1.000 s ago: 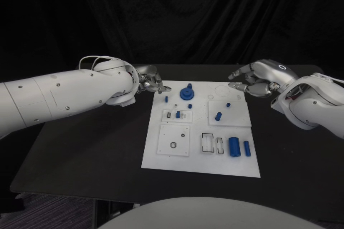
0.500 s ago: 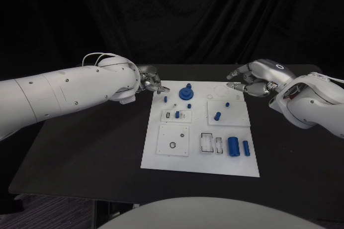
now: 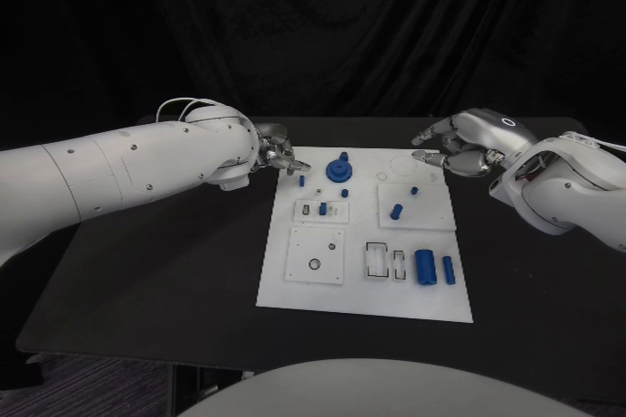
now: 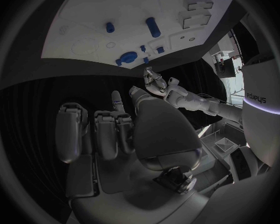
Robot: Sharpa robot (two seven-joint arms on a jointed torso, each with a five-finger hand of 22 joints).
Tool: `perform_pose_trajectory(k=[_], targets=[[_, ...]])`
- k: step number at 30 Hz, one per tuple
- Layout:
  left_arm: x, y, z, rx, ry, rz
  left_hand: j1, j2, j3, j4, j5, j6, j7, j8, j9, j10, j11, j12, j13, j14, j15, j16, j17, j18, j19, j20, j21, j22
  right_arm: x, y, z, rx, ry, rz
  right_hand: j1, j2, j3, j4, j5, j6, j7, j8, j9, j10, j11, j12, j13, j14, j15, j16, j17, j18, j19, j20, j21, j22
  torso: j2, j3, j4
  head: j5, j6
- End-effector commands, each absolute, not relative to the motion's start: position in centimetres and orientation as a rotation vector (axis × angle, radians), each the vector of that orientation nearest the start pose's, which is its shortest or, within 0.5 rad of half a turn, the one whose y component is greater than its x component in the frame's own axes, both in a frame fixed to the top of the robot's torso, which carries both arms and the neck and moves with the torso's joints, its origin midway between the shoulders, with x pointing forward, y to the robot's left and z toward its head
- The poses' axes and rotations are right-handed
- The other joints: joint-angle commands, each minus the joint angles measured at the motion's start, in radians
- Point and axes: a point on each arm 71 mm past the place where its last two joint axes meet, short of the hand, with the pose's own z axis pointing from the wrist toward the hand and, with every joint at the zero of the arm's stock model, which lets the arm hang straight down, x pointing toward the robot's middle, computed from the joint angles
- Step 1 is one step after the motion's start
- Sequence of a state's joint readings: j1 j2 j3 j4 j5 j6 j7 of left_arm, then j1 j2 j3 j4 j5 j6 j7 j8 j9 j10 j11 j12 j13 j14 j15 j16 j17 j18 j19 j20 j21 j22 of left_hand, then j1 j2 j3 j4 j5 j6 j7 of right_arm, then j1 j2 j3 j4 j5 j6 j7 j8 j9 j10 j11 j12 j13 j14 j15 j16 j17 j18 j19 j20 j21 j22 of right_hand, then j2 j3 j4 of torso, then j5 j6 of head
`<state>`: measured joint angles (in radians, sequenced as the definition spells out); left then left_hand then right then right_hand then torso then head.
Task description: Assemble the parts on the task board
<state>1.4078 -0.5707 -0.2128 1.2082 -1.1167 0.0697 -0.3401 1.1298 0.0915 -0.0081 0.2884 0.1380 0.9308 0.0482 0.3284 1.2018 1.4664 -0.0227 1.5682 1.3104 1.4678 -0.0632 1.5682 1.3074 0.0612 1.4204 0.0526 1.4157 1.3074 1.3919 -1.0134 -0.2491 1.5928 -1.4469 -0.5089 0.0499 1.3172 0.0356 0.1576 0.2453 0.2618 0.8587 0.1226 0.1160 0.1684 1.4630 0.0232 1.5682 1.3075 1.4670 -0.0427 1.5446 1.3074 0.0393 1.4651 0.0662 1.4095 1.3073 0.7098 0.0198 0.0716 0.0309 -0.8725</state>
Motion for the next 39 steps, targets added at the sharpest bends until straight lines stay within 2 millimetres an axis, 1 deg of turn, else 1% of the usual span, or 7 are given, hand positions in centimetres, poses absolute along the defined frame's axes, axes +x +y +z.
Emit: perform_pose_trajectory(k=[1, 10, 12, 18, 26, 34, 39], targets=[[55.0, 16.5, -18.8, 0.02, 2.148, -0.424, 0.001, 0.005, -0.005, -0.003, 0.008, -0.009, 0.007, -0.013, -0.005, 0.104, 0.011, 0.003, 0.26, 0.103, 0.007, 0.003, 0.263, -0.007, -0.007, 0.003, -0.007, 0.141, 47.0, -26.1, -15.1, -0.244, 1.486, 0.607, 0.011, 0.003, 0.006, -0.002, 0.007, 0.007, 0.003, -0.007, -0.001, 0.107, 0.006, 0.002, 0.263, 0.095, 0.006, -0.006, 0.238, 0.002, 0.023, 0.007, -0.002, 0.208, 0.0, 0.0002, 0.0006, 0.001, 0.0], [54.9, 16.2, -19.7, 0.02, 2.162, -0.429, 0.015, 0.011, -0.001, -0.008, 0.026, -0.013, 0.01, -0.028, -0.011, 0.104, 0.014, 0.003, 0.26, 0.103, 0.011, 0.003, 0.263, -0.006, -0.012, 0.007, -0.012, 0.139, 46.9, -26.1, -15.1, -0.244, 1.489, 0.608, 0.011, 0.003, 0.006, -0.002, 0.007, 0.007, 0.003, -0.007, -0.001, 0.107, 0.006, 0.002, 0.263, 0.095, 0.006, -0.006, 0.238, 0.002, 0.023, 0.007, -0.002, 0.208, 0.0, -0.0005, 0.0007, 0.002, 0.0], [54.9, 16.2, -19.8, 0.019, 2.162, -0.43, 0.016, 0.011, 0.0, -0.009, 0.027, -0.014, 0.01, -0.029, -0.012, 0.104, 0.015, 0.003, 0.26, 0.103, 0.011, 0.003, 0.263, -0.006, -0.011, 0.007, -0.012, 0.14, 46.9, -26.0, -15.1, -0.245, 1.49, 0.609, 0.011, 0.002, 0.007, -0.002, 0.009, 0.007, 0.002, -0.008, -0.002, 0.105, 0.006, 0.0, 0.261, 0.094, 0.006, -0.007, 0.237, 0.003, 0.022, 0.007, -0.003, 0.208, 0.0, 0.0001, 0.0005, 0.002, 0.0], [55.0, 16.1, -20.0, 0.02, 2.164, -0.433, 0.02, 0.013, 0.002, -0.01, 0.032, -0.016, 0.011, -0.033, -0.013, 0.104, 0.016, 0.003, 0.26, 0.103, 0.012, 0.003, 0.263, -0.006, -0.011, 0.008, -0.012, 0.14, 46.9, -26.0, -15.2, -0.245, 1.493, 0.609, 0.011, 0.002, 0.007, -0.002, 0.009, 0.007, 0.002, -0.008, -0.002, 0.105, 0.006, 0.0, 0.261, 0.094, 0.006, -0.007, 0.237, 0.003, 0.022, 0.007, -0.003, 0.208, 0.0, -0.0004, 0.0007, 0.001, 0.0], [55.1, 16.0, -20.3, 0.022, 2.169, -0.436, 0.024, 0.015, 0.004, -0.01, 0.038, -0.017, 0.012, -0.038, -0.016, 0.104, 0.017, 0.003, 0.26, 0.103, 0.013, 0.003, 0.263, -0.005, -0.015, 0.009, -0.016, 0.138, 46.9, -26.0, -15.2, -0.243, 1.499, 0.605, 0.012, 0.002, 0.008, -0.003, 0.011, 0.007, 0.002, -0.008, -0.003, 0.105, 0.005, 0.0, 0.261, 0.094, 0.006, -0.008, 0.237, 0.003, 0.022, 0.007, -0.004, 0.207, 0.0, 0.0, 0.0001, -0.002, 0.0], [55.1, 15.9, -20.4, 0.025, 2.172, -0.439, 0.033, 0.018, 0.008, -0.011, 0.057, -0.015, 0.013, -0.047, -0.02, 0.104, 0.018, 0.003, 0.26, 0.103, 0.015, 0.003, 0.263, -0.004, -0.019, 0.011, -0.021, 0.137, 46.9, -26.1, -15.3, -0.241, 1.506, 0.602, 0.013, 0.002, 0.01, -0.004, 0.013, 0.007, 0.002, -0.009, -0.003, 0.103, 0.005, -0.001, 0.259, 0.094, 0.005, -0.01, 0.236, 0.003, 0.021, 0.007, -0.006, 0.207, 0.0, 0.0002, 0.0004, -0.002, 0.0], [55.1, 15.9, -20.5, 0.026, 2.172, -0.441, 0.043, 0.018, 0.013, -0.013, 0.084, -0.012, 0.013, -0.056, -0.024, 0.104, 0.018, 0.003, 0.26, 0.103, 0.015, 0.003, 0.263, -0.004, -0.019, 0.012, -0.022, 0.138, 46.9, -26.1, -15.3, -0.241, 1.511, 0.6, 0.014, 0.003, 0.011, -0.005, 0.014, 0.007, 0.002, -0.009, -0.004, 0.101, 0.005, -0.003, 0.258, 0.093, 0.005, -0.01, 0.235, 0.003, 0.02, 0.007, -0.007, 0.206, 0.0, 0.0006, -0.0003, 0.0, 0.0]])
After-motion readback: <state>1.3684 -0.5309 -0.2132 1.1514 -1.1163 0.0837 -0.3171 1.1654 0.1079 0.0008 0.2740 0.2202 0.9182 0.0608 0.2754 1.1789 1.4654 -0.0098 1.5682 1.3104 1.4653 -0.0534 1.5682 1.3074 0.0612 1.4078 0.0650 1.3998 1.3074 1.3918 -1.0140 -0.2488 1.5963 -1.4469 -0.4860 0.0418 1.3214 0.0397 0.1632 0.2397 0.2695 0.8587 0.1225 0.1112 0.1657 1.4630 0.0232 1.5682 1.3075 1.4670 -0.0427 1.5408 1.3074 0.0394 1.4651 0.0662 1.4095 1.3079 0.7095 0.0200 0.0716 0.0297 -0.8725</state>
